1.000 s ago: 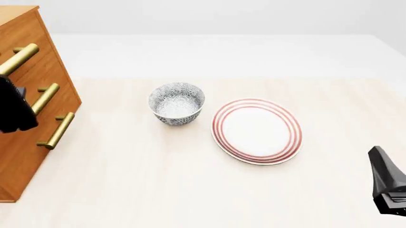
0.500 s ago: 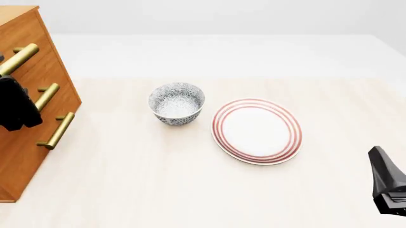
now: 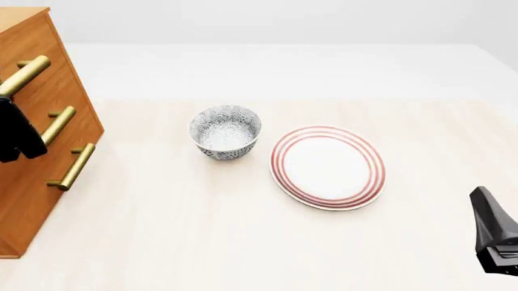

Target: Open the top drawer of the cabinet.

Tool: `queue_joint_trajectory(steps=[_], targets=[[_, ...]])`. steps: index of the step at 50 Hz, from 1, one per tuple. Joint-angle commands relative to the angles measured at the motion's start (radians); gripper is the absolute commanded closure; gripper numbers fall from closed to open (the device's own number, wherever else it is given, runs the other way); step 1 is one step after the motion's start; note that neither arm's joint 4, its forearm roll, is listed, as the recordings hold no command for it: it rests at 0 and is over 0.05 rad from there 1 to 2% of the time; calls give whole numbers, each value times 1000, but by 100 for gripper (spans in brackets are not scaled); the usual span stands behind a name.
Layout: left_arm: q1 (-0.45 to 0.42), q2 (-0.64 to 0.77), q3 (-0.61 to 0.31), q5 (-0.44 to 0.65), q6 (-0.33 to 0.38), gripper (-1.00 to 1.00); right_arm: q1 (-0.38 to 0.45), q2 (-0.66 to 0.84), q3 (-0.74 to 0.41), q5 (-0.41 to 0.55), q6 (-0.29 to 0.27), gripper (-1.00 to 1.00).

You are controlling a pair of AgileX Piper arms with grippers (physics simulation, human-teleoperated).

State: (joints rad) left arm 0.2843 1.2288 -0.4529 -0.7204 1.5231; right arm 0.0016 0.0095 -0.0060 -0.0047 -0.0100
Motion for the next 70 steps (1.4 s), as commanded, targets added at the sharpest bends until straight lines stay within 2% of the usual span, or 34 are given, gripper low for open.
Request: queue_joint_trajectory(steps=[1,31,35,42,70], targets=[[19,-17,43,3,21,100,0,0,0,0,0,-100],[-70,10,66,-24,79,100,0,0,0,0,0,-100],[-98,8,45,6,66,100,0,0,0,0,0,-100],[-120,23,45,-8,73,100,0,0,0,0,0,-100],[-171,-59,95,14,76,100,0,0,0,0,0,-100]])
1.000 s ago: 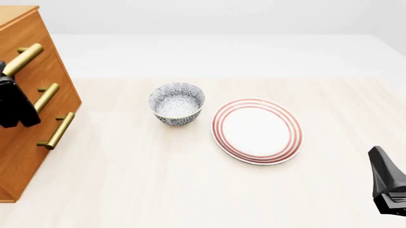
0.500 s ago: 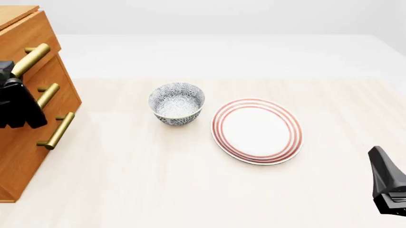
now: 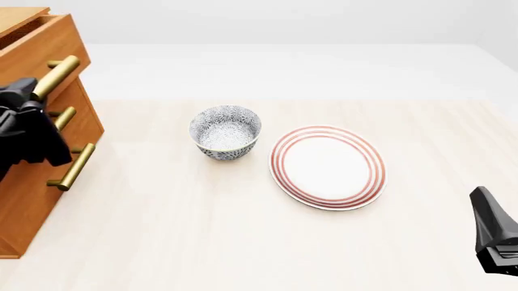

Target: Open the top drawer of the cabinet.

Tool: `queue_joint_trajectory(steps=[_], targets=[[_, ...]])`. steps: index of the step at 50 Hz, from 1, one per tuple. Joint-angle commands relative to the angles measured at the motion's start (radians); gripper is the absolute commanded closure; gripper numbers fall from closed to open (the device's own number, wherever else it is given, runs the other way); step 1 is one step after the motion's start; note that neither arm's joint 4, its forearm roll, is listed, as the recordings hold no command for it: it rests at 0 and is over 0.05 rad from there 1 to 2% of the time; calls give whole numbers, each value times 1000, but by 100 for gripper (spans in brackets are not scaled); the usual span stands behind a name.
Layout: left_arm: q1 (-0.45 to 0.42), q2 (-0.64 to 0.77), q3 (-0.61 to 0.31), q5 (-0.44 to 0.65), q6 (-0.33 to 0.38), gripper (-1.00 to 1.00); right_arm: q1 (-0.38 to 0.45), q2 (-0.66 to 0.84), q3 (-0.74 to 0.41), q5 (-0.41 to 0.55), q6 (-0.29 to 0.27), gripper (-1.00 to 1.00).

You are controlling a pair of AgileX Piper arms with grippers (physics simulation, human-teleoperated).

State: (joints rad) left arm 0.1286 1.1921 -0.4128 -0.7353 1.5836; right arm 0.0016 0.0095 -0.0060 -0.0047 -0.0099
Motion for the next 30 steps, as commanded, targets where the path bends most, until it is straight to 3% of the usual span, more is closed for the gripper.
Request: queue_joint_trajectory(steps=[1,30], targets=[[-19,-24,52,31,15,100,0,0,0,0,0,-100],[-108,36,11,10,10,100,0,0,0,0,0,-100]])
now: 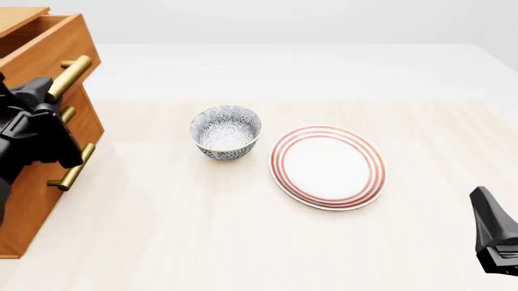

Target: Open the top drawer of the cabinet.

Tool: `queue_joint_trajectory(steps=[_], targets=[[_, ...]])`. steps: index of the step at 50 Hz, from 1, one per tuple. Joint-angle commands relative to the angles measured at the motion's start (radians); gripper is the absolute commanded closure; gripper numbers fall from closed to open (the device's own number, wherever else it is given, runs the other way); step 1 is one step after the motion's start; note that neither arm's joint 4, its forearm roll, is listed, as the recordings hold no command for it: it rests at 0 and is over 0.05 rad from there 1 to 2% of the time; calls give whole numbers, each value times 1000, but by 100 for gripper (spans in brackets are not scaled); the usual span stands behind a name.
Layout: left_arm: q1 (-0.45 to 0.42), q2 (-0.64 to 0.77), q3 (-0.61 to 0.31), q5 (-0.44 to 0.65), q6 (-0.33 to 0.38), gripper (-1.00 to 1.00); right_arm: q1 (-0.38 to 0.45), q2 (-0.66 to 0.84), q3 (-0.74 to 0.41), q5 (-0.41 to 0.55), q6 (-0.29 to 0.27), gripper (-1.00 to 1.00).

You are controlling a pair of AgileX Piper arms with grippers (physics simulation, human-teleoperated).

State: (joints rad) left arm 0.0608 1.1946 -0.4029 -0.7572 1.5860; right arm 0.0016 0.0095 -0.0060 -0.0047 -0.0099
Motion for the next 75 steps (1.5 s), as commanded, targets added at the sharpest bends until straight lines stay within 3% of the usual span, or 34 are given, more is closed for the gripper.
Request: queue_joint_trajectory(steps=[1,34,59,60,75], targets=[[-44,28,-1,36,5,100,0,0,0,0,0,-100],[-118,33,-23,42,-4,100,0,0,0,0,0,-100],[-142,-53,4,84,-12,100,0,0,0,0,0,-100],[-146,-56,1,94,-18,-100,0,0,0,0,0,-100],[-156,-108,37,94,-4,-100,0,0,0,0,0,-100]])
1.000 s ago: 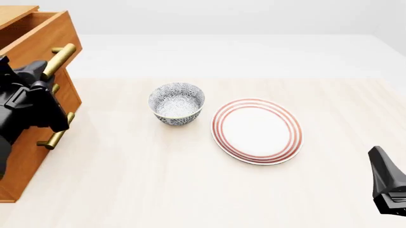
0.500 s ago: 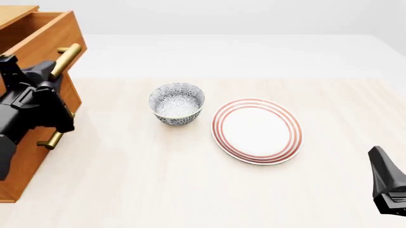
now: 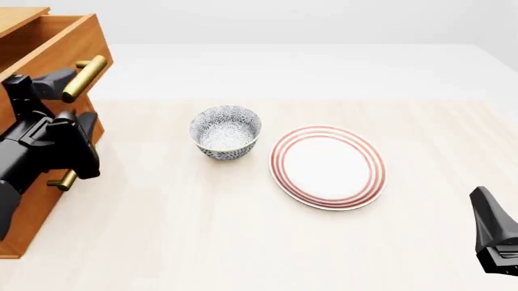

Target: Open the top drawer of the cabinet.

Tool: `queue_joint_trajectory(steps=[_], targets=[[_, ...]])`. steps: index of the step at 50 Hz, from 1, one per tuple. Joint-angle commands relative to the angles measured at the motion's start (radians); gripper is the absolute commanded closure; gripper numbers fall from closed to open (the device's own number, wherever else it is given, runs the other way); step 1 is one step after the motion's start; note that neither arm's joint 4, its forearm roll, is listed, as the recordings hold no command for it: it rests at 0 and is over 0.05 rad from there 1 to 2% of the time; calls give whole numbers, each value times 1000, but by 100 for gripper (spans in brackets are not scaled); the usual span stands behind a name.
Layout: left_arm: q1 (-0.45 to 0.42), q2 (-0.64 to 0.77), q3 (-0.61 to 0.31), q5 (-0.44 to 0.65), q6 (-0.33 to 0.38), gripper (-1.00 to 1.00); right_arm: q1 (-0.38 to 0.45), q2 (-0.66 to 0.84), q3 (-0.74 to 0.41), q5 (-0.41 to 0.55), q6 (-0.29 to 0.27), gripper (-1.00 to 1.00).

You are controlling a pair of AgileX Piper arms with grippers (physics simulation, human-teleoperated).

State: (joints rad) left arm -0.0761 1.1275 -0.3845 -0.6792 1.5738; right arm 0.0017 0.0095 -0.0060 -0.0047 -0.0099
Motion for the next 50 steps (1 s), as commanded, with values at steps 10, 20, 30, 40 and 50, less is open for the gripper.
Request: queue_joint_trajectory(steps=[10,20,30,40,50], targets=[[-29,-101,24,50,14,-100,0,0,0,0,0,-100],[-20,-167,33,97,14,-100,0,0,0,0,0,-100],[-56,-248,-28,221,-47,-100,0,0,0,0,0,-100],[-83,-320,-115,381,-159,-100,0,0,0,0,0,-100],[-100,-352,-178,501,-269,-100,0,0,0,0,0,-100]])
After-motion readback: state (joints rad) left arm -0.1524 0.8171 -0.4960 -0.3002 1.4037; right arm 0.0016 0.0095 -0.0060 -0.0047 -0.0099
